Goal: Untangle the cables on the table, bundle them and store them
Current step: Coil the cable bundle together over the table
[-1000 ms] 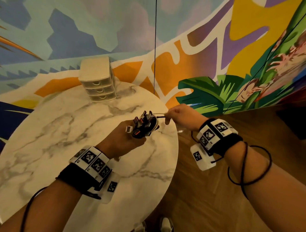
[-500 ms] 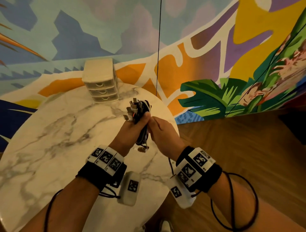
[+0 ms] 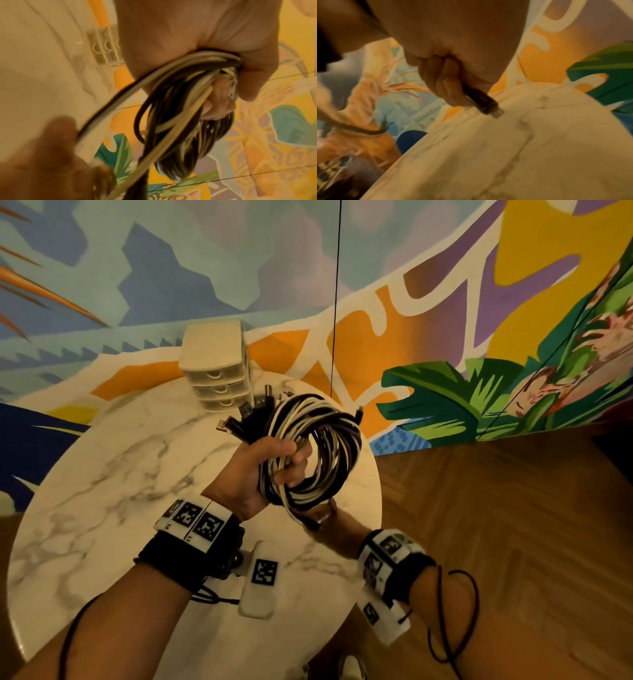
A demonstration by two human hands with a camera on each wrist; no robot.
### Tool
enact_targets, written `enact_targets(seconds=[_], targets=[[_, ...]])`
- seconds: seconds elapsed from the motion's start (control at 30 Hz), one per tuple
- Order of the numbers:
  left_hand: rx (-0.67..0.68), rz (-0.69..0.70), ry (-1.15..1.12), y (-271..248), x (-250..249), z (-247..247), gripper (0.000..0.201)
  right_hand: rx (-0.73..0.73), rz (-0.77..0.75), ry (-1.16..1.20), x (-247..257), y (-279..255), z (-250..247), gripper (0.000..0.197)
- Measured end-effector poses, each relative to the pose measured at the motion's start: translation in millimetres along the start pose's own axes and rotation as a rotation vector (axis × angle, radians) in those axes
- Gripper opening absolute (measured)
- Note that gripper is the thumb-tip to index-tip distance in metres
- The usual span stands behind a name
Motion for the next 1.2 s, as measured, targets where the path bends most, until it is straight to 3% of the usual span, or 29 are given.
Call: enact_targets(seconds=[0.17,0.27,0.4,0.5,0.6,0.77,0.87,0.97,1.1,1.2], targets=[[0.008,-0.109,0.256,-16,4,-2,0.027,0.062,0.199,-0.123,-5,15,-53,0.046],[-0.042,-0.218,0.517,-25,4,-5,0.025,0.058,0.223,-0.203,-3,15,-80,0.047],[-0.191,-0.264,0.778,-28,13,-15,0.043,0.058,0.197,-0.195,9,15,-92,0.037],[-0.174,-0.213,0.647,-28,11,-14,0.038,0.072,0.171,-0.023,2,15,-90,0.039],[-0.073,-0.2,0.426,-29,8,-11,0.035,0.097,0.208,0.36,-7,10,-92,0.038],[0.034,-0.162,0.168,-30,9,-14,0.056,-0.043,0.114,0.587,5,3,-91,0.041],[-0.038,-0.073,0.009,-29,7,-20,0.047,-0.119,0.078,0.56,3,-2,-87,0.041],[-0.163,-0.001,-0.015,-29,1,-23,0.011,-0.174,0.142,0.591,-6,-8,-78,0.039],[-0.365,0.052,0.017,-22,3,-30,0.018,-0.203,0.189,0.703,-4,-9,-61,0.038],[-0.454,0.05,0.177,-19,12,-31,0.022,-0.155,0.162,0.794,9,-9,-49,0.036]])
Point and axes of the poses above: each hand's wrist, its own y-axis towards the middle knuckle, its own z-axis out of the palm, x = y × z, the point moved 3 cm from there along y, towards the middle knuckle
